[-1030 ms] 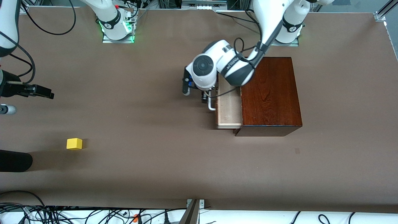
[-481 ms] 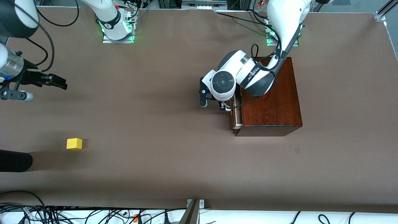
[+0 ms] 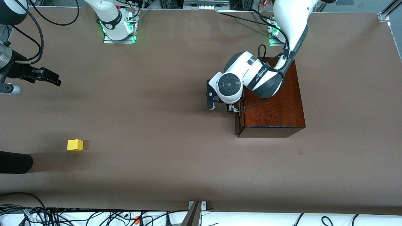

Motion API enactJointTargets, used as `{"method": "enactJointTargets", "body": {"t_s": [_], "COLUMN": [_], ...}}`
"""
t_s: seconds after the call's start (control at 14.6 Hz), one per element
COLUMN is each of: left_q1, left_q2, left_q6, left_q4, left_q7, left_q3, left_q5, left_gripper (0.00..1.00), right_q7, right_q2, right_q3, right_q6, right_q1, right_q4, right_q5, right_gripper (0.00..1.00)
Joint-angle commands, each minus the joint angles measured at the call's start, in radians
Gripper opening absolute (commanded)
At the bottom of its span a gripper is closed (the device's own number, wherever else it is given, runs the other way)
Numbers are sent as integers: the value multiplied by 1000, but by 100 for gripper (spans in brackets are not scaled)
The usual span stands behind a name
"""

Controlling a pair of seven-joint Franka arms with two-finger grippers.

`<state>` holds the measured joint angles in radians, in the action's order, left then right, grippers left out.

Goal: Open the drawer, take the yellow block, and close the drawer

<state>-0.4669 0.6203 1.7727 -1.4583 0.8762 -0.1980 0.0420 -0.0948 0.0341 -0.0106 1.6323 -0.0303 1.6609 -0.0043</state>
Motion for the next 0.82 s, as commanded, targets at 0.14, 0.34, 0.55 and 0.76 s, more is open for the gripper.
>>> {"method": "enactJointTargets", "body": {"t_s": [0.14,0.34,0.55,0.76], "left_q1": [10,8,10,33], "left_q2": [-34,-91,-197,-246], "left_q6": [-22,-25,-97,-240], "left_q4": [-8,-5,19,90], "left_q7": [20,6,-51,-138], "left_q3": [2,-4,-3,6], "left_q5": [33,24,18,22], "left_gripper": [100,100,100,100], "right_q7": [17,1,7,7], "right_q2": [-11,-5,-5,15], "right_q3": [-14,-15,-17,-12], "right_q6": [-17,-17,-14,1], "right_q1": [-20,-20,-20,-25], "right_q4": [-7,-27,-27,-39], "right_q5": [-8,-5,-11,-3], "right_gripper": [100,100,100,100]}}
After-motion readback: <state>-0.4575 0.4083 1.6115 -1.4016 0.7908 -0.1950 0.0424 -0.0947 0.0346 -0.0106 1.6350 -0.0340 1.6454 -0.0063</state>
